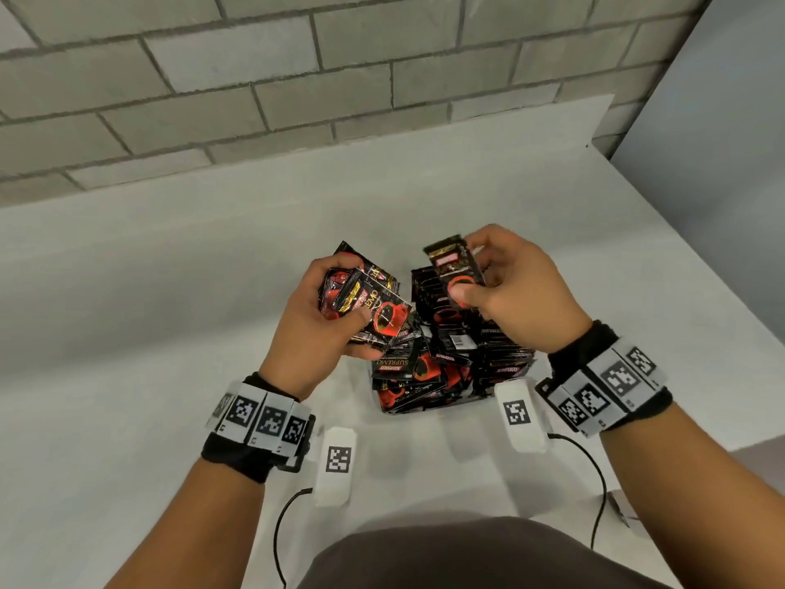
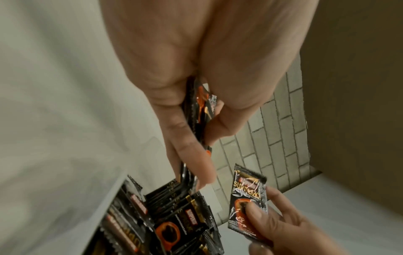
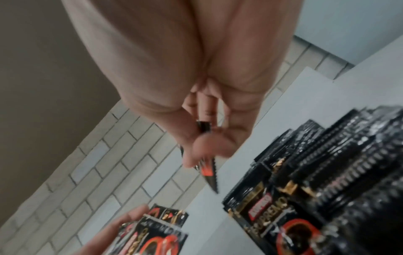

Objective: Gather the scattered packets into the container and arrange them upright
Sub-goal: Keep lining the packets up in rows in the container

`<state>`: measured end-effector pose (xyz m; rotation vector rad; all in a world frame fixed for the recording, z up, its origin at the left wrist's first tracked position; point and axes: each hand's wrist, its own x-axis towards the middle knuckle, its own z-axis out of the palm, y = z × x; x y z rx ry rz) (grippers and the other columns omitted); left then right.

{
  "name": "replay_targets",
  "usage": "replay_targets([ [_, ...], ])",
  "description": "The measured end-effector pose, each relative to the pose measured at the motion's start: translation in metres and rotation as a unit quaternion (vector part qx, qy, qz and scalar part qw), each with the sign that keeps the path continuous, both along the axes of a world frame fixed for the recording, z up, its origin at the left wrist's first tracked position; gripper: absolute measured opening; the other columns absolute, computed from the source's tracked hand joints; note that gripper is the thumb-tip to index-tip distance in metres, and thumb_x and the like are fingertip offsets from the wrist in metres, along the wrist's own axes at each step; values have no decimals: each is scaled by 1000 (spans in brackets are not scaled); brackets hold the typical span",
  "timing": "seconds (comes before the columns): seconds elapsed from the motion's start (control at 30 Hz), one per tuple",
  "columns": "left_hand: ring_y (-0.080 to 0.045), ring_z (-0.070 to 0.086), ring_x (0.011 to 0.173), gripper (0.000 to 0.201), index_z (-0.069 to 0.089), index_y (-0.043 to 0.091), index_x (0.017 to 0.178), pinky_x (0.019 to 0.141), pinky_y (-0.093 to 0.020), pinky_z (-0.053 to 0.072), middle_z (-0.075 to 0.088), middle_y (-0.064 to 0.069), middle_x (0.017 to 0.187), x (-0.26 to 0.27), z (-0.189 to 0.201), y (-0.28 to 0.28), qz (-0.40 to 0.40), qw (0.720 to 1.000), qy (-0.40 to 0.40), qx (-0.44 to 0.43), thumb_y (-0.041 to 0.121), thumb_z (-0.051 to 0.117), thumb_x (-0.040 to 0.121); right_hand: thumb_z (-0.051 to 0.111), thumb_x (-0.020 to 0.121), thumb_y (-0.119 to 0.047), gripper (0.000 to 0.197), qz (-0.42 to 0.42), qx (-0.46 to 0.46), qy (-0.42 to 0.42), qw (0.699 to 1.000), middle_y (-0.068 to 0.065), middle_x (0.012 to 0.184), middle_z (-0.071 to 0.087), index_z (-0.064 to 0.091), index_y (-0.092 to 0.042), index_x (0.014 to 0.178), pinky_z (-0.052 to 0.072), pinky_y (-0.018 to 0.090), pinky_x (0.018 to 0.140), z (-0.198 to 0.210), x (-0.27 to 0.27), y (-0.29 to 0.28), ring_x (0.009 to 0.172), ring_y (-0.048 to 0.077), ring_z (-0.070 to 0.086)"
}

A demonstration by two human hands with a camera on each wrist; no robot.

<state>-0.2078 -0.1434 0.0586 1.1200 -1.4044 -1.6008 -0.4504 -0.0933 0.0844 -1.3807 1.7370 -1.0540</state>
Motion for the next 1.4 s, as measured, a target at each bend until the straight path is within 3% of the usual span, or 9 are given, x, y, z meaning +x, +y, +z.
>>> replay_targets([
  [0.1, -26, 75, 102, 52, 58, 25, 129, 60, -47, 64, 65, 0, 123, 5, -3, 1, -4, 1000, -17, 7, -10, 65, 92, 72, 88, -2, 49, -19, 0, -103, 995, 9, 92, 71, 53, -29, 125, 61, 48, 57, 3, -5, 2, 74, 32, 74],
  [0.23, -28, 74, 103, 53, 58, 27, 128, 61, -46, 63, 64, -2, 125, 10, -7, 2, -3, 1000, -23, 18, -10, 65, 92, 59, 101, -21, 8, -31, 8, -102, 994, 25, 92, 68, 57, -26, 106, 62, 45, 66, -2, -8, -3, 80, 31, 74],
  [0.37, -28, 74, 105, 53, 58, 27, 128, 62, -48, 64, 64, -1, 126, 10, -9, 3, -3, 999, -27, 26, -10, 66, 92, 70, 92, -29, 5, -36, -26, 75, 996, -5, 85, 64, 67, -30, 88, 44, 17, 70, -13, -10, -12, 75, 8, 59],
  [0.5, -27, 74, 105, 52, 57, 26, 130, 63, -49, 64, 63, 0, 126, 10, -9, 3, -9, 999, -32, 31, -9, 66, 92, 78, 83, -17, 12, -10, -1, 60, 998, -4, 77, 69, 70, -26, 84, 56, 29, 68, -16, -11, -19, 68, 17, 67],
  [0.63, -25, 74, 104, 53, 56, 26, 130, 62, -49, 64, 63, 0, 125, 9, -9, 4, -14, 999, -36, 34, -10, 65, 92, 76, 85, -17, 5, 62, 20, 199, 978, -9, 78, 69, 74, -21, 87, 54, 23, 73, -13, -12, -24, 72, 8, 65],
  [0.83, -22, 74, 105, 53, 57, 27, 129, 63, -48, 64, 62, 0, 126, 8, -11, 3, -21, 998, -39, 38, -11, 65, 92, 77, 83, -20, 7, 102, 47, 331, 937, -4, 84, 61, 76, -16, 88, 47, 28, 74, -16, -14, -35, 82, 17, 60],
  [1.03, -21, 74, 103, 53, 57, 27, 129, 63, -49, 64, 63, 0, 126, 7, -12, 3, -25, 998, -38, 42, -10, 65, 92, 73, 81, -9, 9, 123, 38, 348, 929, -6, 80, 57, 69, -15, 86, 46, 29, 70, -22, -8, -35, 81, 20, 59],
  [1.27, -23, 74, 105, 53, 56, 26, 130, 64, -52, 64, 62, -1, 127, 9, -9, 2, -30, 998, -32, 39, -10, 66, 92, 87, 73, -28, 27, 135, 113, 353, 919, -4, 90, 59, 70, -21, 92, 44, 28, 69, -14, -12, -40, 84, 17, 58],
  [1.4, -25, 74, 105, 53, 57, 27, 129, 63, -48, 64, 61, -3, 130, 10, -6, 1, -34, 998, -30, 37, -10, 66, 92, 85, 77, -25, 18, 162, 83, 352, 918, -7, 83, 61, 72, -20, 89, 51, 33, 70, -6, -12, -41, 79, 15, 58],
])
